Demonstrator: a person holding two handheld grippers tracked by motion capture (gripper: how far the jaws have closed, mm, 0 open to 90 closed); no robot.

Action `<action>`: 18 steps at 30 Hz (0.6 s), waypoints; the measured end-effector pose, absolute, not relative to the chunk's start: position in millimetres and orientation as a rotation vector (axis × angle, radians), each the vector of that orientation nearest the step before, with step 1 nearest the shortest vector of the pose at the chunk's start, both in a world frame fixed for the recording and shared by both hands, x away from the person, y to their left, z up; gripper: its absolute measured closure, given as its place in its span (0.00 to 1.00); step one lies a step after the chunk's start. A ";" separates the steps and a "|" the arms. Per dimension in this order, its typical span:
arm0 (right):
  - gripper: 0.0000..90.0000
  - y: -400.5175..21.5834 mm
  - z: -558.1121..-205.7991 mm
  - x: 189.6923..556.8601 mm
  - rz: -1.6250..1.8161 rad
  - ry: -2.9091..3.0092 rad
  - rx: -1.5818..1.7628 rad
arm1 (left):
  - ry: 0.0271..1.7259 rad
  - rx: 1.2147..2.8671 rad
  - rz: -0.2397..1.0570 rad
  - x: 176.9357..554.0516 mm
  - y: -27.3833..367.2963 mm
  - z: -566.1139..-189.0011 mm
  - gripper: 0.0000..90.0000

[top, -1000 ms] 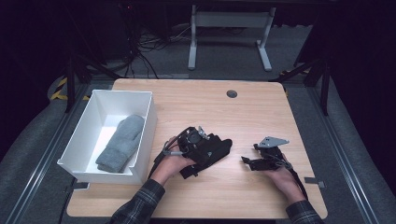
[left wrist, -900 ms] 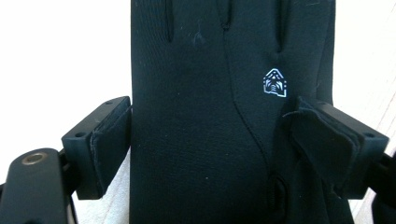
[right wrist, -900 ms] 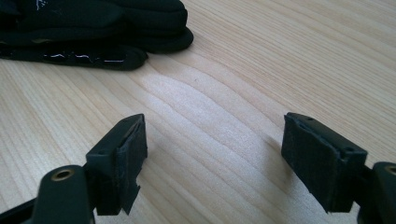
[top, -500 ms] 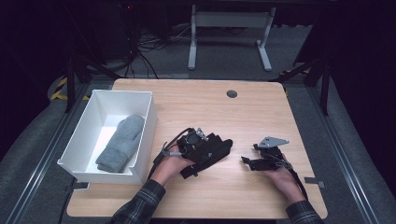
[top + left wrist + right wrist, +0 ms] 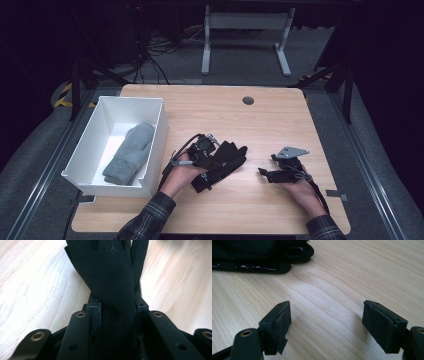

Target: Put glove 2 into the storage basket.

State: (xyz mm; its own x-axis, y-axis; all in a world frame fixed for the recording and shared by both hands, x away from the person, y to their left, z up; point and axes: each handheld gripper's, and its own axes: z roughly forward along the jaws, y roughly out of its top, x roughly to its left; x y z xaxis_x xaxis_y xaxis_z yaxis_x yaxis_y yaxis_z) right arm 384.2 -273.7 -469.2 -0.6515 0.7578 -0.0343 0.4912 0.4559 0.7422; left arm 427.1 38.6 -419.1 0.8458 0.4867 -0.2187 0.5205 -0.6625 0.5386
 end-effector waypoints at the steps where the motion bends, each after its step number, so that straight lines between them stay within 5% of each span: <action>1: 0.26 -273.7 -469.2 384.2 1.023 2.350 1.057 | 0.731 2.398 -0.076 425.8 39.7 -414.4 0.76; 18: 0.26 -273.4 -469.2 384.4 1.021 2.349 1.058 | 0.772 2.319 0.037 417.4 71.7 -317.0 0.77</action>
